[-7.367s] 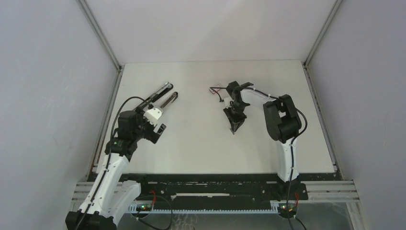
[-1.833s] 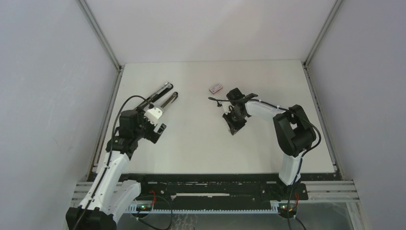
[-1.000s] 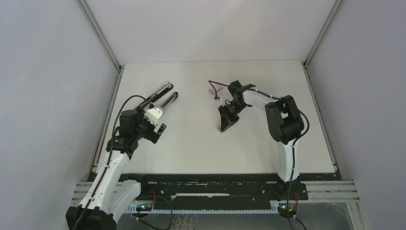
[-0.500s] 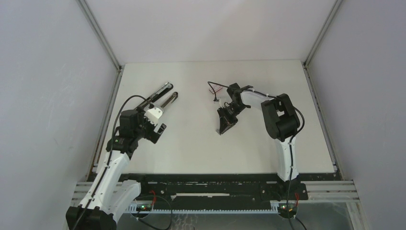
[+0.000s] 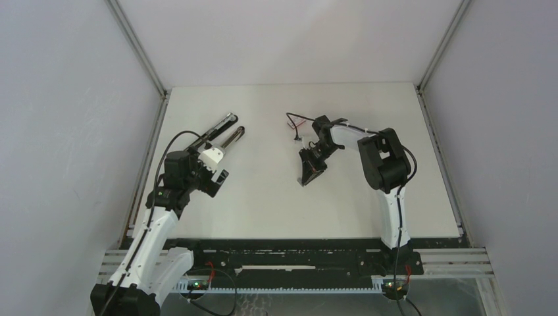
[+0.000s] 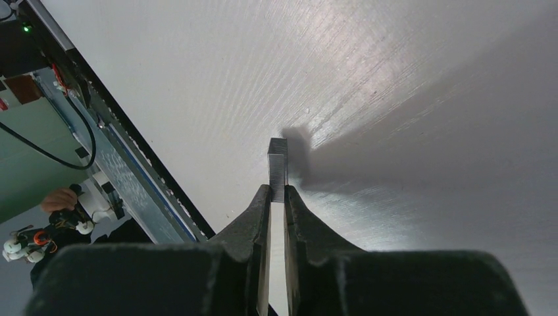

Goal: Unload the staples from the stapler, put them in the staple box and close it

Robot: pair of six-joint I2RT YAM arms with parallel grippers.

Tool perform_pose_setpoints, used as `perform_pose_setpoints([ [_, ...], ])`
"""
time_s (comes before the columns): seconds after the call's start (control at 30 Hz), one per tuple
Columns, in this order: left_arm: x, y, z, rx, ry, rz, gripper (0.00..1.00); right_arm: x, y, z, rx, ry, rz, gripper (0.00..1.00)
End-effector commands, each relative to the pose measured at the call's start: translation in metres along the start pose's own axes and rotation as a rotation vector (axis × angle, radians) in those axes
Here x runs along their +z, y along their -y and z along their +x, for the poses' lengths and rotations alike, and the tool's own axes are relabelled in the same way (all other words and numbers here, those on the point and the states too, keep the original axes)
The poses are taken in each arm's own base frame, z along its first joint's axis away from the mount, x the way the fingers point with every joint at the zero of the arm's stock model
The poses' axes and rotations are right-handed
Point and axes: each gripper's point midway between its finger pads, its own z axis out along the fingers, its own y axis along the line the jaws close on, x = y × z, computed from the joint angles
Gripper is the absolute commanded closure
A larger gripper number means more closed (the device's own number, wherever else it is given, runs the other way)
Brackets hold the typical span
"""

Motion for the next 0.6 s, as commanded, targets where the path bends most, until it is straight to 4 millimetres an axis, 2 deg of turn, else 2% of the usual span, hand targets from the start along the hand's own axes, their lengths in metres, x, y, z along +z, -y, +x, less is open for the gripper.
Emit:
perform_pose_setpoints([
  [0.0,0.000,-0.003,-0.001,0.015,0.018,-0.018,0.00,-0.003,0.010,-0.007,0.012,0.025,0.019,0.92],
  [0.57,0.000,-0.003,-0.002,0.013,0.020,-0.018,0.00,0.000,0.024,-0.003,0.057,0.006,0.063,0.88],
])
